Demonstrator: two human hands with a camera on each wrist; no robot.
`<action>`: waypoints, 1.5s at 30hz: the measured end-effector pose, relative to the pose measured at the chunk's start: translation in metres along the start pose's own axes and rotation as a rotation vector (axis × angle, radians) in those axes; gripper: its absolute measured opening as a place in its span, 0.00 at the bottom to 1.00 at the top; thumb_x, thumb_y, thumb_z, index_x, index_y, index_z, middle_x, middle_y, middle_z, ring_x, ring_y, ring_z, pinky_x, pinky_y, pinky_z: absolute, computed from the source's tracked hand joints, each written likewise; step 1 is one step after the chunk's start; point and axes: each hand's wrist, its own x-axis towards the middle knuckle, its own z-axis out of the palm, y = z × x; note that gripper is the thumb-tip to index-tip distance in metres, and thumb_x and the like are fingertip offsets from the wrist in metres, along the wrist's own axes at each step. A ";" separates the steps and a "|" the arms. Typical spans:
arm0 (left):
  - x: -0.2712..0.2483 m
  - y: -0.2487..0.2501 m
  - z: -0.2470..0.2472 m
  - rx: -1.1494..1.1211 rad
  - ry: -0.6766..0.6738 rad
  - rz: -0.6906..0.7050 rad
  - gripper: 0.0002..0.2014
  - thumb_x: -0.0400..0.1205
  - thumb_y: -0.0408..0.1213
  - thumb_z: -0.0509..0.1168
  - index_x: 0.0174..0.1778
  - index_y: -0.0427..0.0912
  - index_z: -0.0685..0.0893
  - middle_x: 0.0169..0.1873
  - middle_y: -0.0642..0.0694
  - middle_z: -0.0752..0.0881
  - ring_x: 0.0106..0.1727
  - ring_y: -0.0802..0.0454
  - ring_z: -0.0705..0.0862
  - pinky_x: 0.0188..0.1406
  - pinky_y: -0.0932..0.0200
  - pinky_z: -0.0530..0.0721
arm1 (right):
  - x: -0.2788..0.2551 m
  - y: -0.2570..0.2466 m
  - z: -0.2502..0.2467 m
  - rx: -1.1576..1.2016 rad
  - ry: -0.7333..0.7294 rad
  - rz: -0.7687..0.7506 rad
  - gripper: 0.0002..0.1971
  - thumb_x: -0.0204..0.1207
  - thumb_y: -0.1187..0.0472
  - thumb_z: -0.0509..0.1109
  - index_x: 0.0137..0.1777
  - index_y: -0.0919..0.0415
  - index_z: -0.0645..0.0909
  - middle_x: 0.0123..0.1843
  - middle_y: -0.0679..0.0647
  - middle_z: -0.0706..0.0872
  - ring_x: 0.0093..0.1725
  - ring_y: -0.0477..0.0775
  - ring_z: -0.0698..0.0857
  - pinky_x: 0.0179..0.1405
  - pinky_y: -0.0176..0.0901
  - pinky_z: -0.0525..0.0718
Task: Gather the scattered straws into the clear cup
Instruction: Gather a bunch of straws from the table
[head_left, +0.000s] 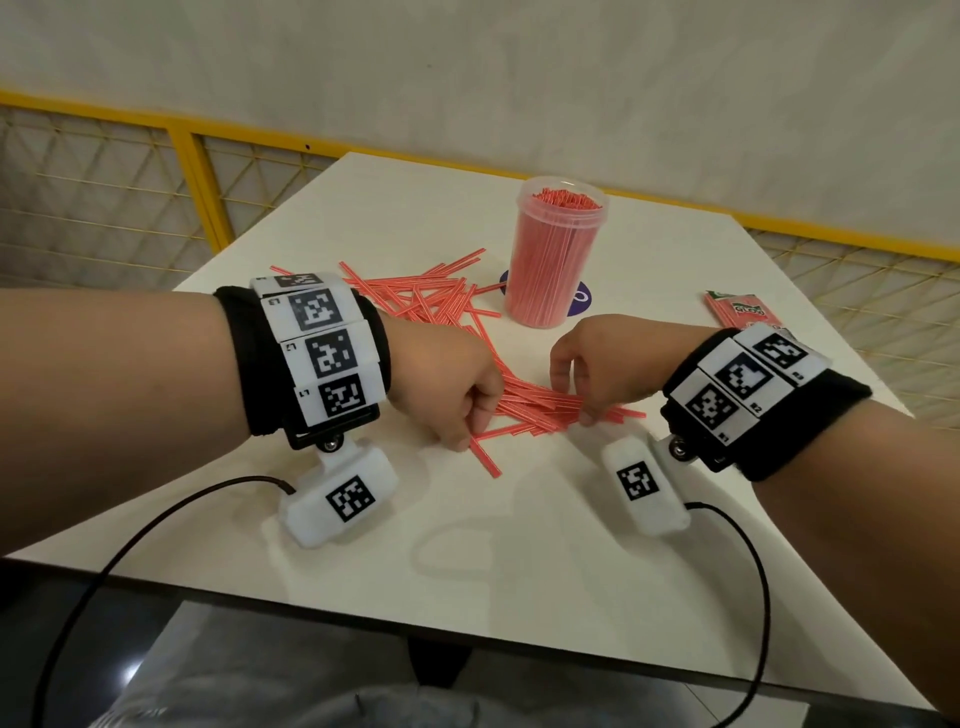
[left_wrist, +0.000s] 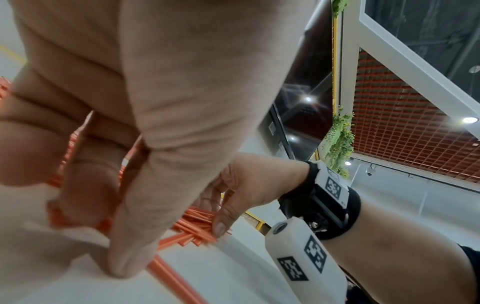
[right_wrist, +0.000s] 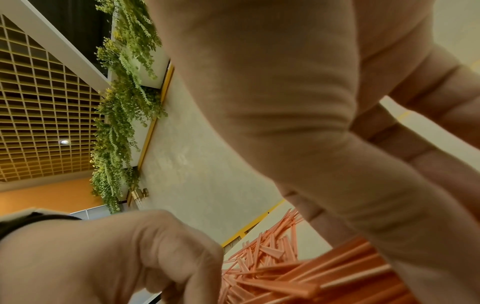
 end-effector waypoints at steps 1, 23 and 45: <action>0.001 -0.001 0.000 0.004 0.012 0.001 0.06 0.75 0.42 0.75 0.44 0.53 0.86 0.37 0.56 0.85 0.39 0.57 0.83 0.39 0.61 0.82 | 0.000 -0.002 0.000 0.000 0.006 -0.013 0.18 0.60 0.60 0.85 0.41 0.43 0.80 0.34 0.42 0.83 0.39 0.46 0.83 0.39 0.41 0.79; 0.017 -0.005 -0.013 0.171 0.082 -0.177 0.36 0.76 0.47 0.75 0.79 0.49 0.69 0.66 0.47 0.81 0.65 0.46 0.79 0.62 0.53 0.77 | -0.007 -0.010 -0.002 -0.109 -0.047 0.025 0.31 0.60 0.52 0.85 0.62 0.51 0.76 0.44 0.42 0.77 0.46 0.49 0.80 0.35 0.38 0.75; 0.011 -0.009 -0.024 0.043 0.142 -0.255 0.38 0.70 0.43 0.80 0.76 0.54 0.71 0.61 0.48 0.80 0.59 0.48 0.80 0.62 0.50 0.81 | -0.020 0.002 -0.003 0.086 -0.079 0.021 0.54 0.56 0.37 0.82 0.81 0.48 0.61 0.69 0.44 0.77 0.60 0.47 0.79 0.53 0.38 0.74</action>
